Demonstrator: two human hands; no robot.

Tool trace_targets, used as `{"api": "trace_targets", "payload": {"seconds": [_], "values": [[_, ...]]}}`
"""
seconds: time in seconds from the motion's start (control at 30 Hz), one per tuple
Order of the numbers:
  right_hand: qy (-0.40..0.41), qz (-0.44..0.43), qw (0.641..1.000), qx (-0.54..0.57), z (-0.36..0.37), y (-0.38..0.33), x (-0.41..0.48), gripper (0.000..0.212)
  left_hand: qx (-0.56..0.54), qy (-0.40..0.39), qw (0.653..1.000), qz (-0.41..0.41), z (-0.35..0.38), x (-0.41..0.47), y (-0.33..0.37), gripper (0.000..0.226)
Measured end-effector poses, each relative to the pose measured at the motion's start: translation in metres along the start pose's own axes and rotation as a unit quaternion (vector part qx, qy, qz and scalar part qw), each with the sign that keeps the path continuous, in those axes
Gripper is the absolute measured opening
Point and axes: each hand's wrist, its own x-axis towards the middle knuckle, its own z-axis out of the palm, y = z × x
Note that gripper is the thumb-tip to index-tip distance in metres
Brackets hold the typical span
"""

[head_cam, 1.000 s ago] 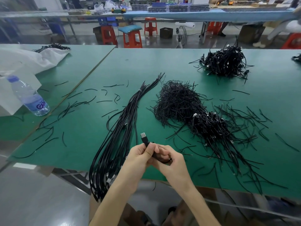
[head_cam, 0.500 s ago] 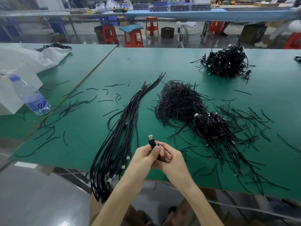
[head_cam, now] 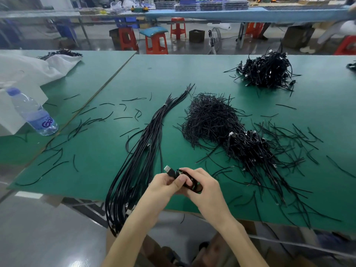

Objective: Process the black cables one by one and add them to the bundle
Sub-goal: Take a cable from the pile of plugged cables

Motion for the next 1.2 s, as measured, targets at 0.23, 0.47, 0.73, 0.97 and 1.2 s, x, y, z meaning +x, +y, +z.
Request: {"api": "trace_targets", "payload": {"seconds": [0.23,0.47,0.73,0.97,1.2], "values": [[-0.035,0.013,0.998,-0.057,0.000,0.001,-0.003,0.042,0.031,0.090,0.995,0.019,-0.003,0.001,-0.010,0.019],[-0.098,0.098,0.990,-0.015,0.003,0.004,-0.007,0.016,0.041,0.122,0.990,0.061,-0.009,0.003,-0.021,0.024],[-0.126,0.108,0.985,-0.046,0.007,0.009,-0.014,0.034,0.020,0.067,0.998,0.002,-0.017,0.004,-0.023,0.011],[-0.124,0.114,0.981,-0.097,0.013,0.013,-0.016,0.014,0.051,0.060,0.996,-0.052,-0.024,0.005,-0.015,0.030],[-0.162,0.072,0.960,-0.218,0.011,0.019,-0.020,0.022,0.267,0.074,0.961,-0.016,-0.033,0.006,-0.017,0.012]]}}
